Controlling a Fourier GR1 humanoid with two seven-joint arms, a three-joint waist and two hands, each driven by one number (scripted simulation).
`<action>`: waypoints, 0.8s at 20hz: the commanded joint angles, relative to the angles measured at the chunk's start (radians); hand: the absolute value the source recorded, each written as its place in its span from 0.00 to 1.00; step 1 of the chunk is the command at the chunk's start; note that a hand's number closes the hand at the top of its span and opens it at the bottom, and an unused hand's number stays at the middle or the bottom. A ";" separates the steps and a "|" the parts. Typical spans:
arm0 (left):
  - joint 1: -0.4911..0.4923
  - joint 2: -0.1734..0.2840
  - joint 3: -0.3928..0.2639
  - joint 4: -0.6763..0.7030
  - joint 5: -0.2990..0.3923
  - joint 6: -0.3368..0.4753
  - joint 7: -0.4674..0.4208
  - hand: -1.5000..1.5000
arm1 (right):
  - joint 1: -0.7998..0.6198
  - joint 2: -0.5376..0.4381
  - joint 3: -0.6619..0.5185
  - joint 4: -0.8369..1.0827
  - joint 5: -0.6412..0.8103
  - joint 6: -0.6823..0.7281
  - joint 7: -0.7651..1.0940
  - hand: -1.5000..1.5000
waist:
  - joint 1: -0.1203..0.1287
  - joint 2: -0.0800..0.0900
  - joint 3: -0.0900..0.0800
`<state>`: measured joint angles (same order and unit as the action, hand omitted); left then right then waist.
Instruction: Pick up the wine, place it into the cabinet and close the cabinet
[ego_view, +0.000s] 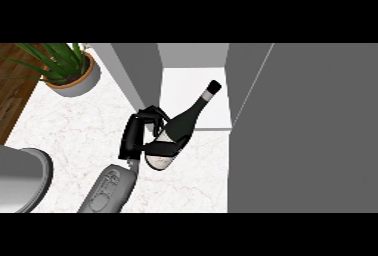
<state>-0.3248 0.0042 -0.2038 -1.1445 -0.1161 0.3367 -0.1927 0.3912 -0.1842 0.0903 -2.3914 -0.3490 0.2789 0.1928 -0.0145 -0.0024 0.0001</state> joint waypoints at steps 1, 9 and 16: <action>-0.057 -0.004 -0.079 -0.001 -0.026 0.099 0.089 1.00 | 0.065 -0.018 -0.047 -0.133 -0.099 0.028 0.026 0.00 | -0.002 0.000 0.000; -0.254 -0.004 -0.185 0.165 0.180 0.235 0.112 1.00 | 0.092 -0.004 -0.042 -0.143 -0.101 0.043 0.020 0.00 | -0.015 0.003 -0.001; -0.421 -0.004 -0.190 0.439 0.237 0.289 0.064 1.00 | 0.028 -0.017 -0.089 -0.073 -0.125 0.055 0.023 0.00 | -0.026 0.009 -0.001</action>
<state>-0.6501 0.0005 -0.3733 -0.8407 0.0899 0.5844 -0.1253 0.4116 -0.1908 0.0270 -2.3819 -0.3682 0.3385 0.1654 -0.0330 0.0038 -0.0007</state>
